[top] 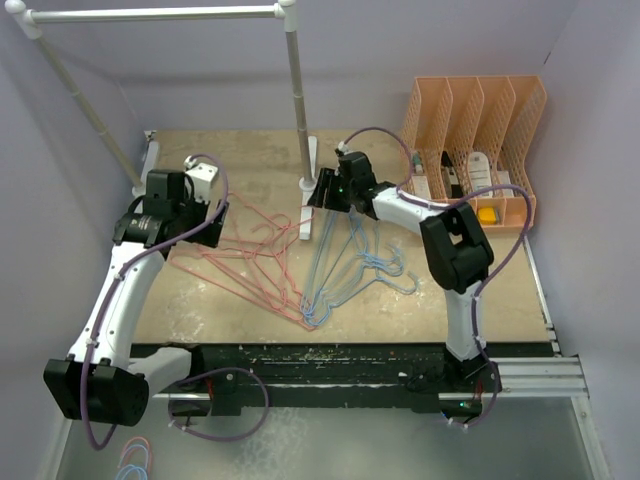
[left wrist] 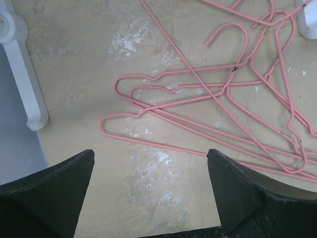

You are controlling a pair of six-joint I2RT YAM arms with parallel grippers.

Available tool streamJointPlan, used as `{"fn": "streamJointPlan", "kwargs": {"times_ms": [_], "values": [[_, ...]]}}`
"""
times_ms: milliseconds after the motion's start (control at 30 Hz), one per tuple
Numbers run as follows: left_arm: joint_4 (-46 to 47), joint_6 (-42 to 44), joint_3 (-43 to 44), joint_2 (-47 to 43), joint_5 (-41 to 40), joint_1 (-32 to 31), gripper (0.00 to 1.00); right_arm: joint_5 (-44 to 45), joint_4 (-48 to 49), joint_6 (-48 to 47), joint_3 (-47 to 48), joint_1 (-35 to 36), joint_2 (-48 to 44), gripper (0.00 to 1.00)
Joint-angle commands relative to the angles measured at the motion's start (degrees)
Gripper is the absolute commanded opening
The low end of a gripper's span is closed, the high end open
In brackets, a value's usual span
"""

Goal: Organize the hangers

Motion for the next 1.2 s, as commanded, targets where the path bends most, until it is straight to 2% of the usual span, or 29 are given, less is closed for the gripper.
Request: {"fn": "streamJointPlan", "kwargs": {"times_ms": [0, 233, 567, 867, 1067, 1167], "values": [[3.2, -2.3, 0.9, -0.7, -2.4, -0.2, 0.99, 2.8, -1.2, 1.0, 3.3, 0.5, 2.4, 0.57], [4.0, -1.9, -0.9, -1.4, -1.5, -0.3, 0.99, 0.8, 1.8, 1.8, 4.0, 0.5, 6.0, 0.5], [4.4, -1.3, -2.6, -2.5, -0.9, -0.2, 0.99, -3.1, 5.1, 4.1, 4.5, 0.6, 7.3, 0.27], [4.1, -0.9, -2.4, -1.4, 1.6, -0.3, 0.99, -5.1, 5.8, 4.3, 5.6, 0.6, 8.2, 0.25], [3.7, -0.2, -2.4, -1.2, 2.8, -0.3, 0.99, -6.8, 6.6, 5.2, 5.2, 0.6, 7.7, 0.02], [4.3, 0.7, -2.9, -1.4, 3.2, -0.6, 0.99, -8.1, 8.2, 7.1, 3.7, 0.7, 5.7, 0.0]]}}
